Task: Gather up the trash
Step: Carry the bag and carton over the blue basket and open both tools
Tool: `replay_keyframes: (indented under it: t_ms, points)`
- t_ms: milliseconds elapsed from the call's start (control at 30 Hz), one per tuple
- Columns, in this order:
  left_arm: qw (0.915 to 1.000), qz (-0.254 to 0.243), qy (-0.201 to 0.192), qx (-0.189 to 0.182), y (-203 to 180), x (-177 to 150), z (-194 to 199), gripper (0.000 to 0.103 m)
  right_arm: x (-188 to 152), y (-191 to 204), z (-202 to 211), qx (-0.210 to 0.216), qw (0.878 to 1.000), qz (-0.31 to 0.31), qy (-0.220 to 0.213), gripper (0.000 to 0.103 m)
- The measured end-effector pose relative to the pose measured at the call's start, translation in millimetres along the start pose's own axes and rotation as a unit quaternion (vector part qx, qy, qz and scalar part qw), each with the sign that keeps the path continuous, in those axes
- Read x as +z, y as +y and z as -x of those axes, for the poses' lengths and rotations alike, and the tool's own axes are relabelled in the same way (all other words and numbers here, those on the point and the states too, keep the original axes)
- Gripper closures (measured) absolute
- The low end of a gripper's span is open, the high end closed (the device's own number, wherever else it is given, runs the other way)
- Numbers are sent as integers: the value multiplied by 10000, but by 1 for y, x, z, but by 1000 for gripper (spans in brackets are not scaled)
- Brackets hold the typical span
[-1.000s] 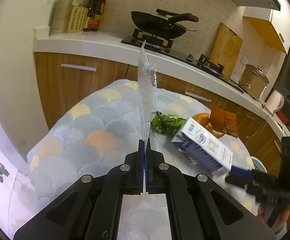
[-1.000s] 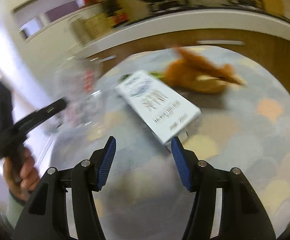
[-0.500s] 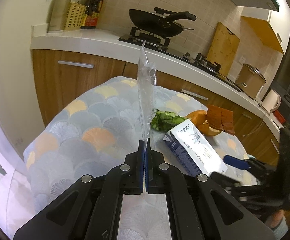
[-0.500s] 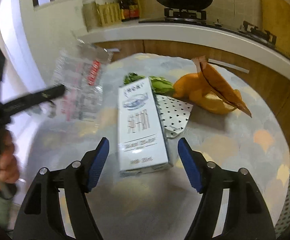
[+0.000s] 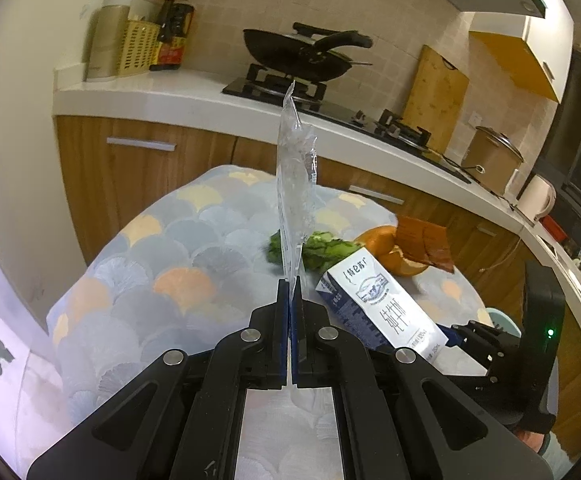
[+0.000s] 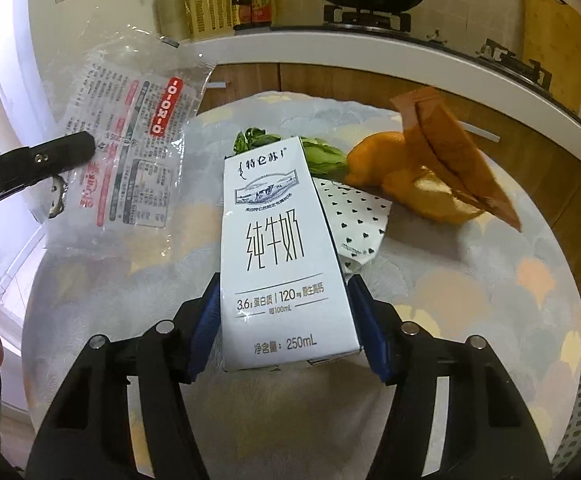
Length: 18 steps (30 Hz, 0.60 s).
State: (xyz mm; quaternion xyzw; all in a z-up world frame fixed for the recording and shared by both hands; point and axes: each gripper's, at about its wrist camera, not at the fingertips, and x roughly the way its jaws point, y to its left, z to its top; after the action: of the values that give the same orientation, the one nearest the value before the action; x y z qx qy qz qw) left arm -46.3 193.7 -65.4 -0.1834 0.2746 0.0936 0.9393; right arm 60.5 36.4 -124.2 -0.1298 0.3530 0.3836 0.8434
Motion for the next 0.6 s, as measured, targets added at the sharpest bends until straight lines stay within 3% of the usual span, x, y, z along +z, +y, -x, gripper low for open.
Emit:
replay_keyframes:
  t_ms: [367, 600]
  points:
    - [9981, -272, -361, -429, -43, 10, 29, 103, -2, -14, 90, -226, 9958, -165, -870, 46]
    - [9915, -864, -404, -886, -114, 9, 32, 103, -22, -67, 152, -642, 9877, -716, -1235, 45]
